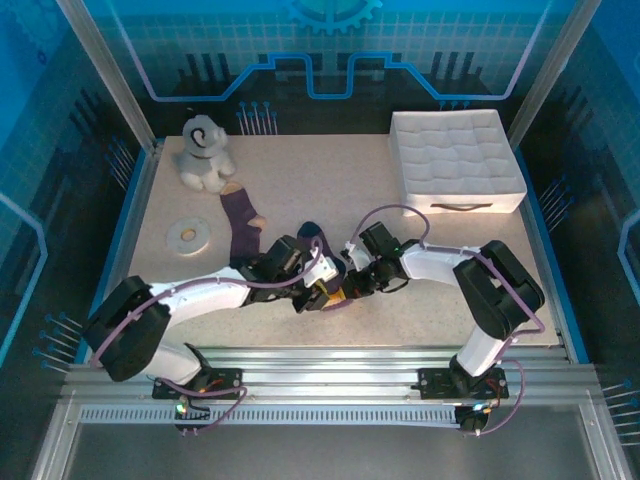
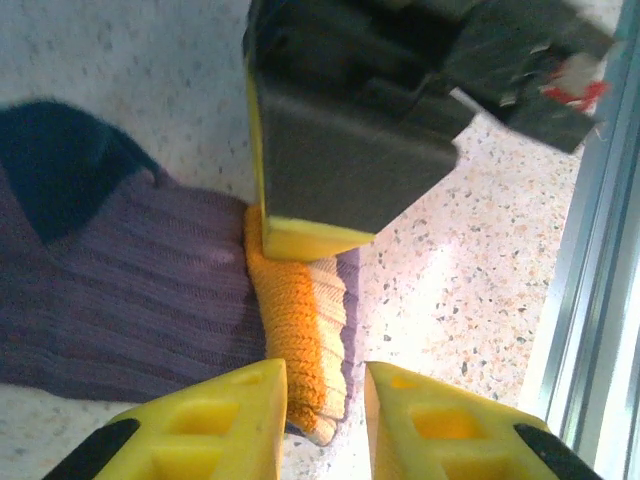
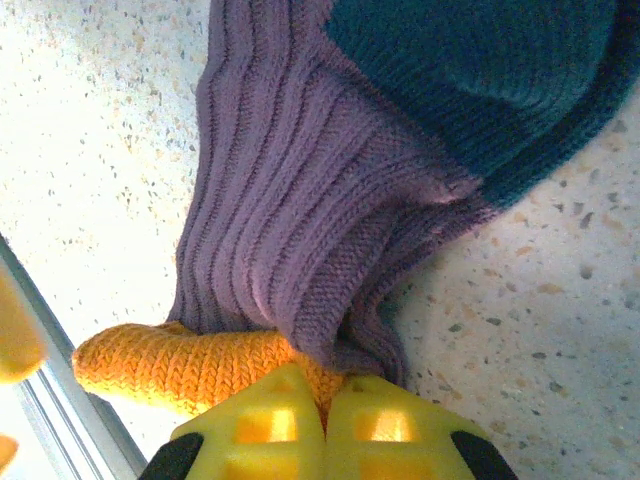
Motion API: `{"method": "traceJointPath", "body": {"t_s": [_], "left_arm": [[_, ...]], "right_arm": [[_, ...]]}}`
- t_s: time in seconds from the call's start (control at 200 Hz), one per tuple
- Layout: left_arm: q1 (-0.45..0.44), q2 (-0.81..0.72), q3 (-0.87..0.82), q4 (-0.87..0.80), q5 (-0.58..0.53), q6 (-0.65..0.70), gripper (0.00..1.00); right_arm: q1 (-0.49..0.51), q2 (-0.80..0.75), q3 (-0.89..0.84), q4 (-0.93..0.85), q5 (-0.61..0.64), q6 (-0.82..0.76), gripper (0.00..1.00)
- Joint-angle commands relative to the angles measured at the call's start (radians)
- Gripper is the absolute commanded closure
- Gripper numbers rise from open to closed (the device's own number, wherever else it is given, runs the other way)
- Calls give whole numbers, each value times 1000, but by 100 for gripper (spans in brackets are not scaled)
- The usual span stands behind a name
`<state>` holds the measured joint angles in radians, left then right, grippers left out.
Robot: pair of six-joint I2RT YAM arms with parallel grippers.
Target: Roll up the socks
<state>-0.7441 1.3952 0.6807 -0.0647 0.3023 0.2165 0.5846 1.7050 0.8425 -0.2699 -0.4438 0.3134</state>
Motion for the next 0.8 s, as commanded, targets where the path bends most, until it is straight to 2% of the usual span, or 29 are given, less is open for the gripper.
{"method": "traceJointPath", "body": {"t_s": [0.0,0.135,0.305,0.41,0.57,0.796], "left_arm": [[-75,-69,-47,48,-100,135,74],[-217,-102,-88,113,-327,268,66],[-302,-52,-99,173,-517,362,64],[-317,-6,-96,177,-562,395,67],[-325,42,-78,151,-571,423,69],[-319,121,-99,197,-633,444,65]], "right_arm": [[11,52,-4,-124,120,-31,100],[11,59,7,-140,117,-40,100],[10,77,26,-159,105,-51,100],[10,90,33,-172,97,-59,100],[10,104,65,-187,88,-69,100],[7,115,75,-201,73,-78,100]]}}
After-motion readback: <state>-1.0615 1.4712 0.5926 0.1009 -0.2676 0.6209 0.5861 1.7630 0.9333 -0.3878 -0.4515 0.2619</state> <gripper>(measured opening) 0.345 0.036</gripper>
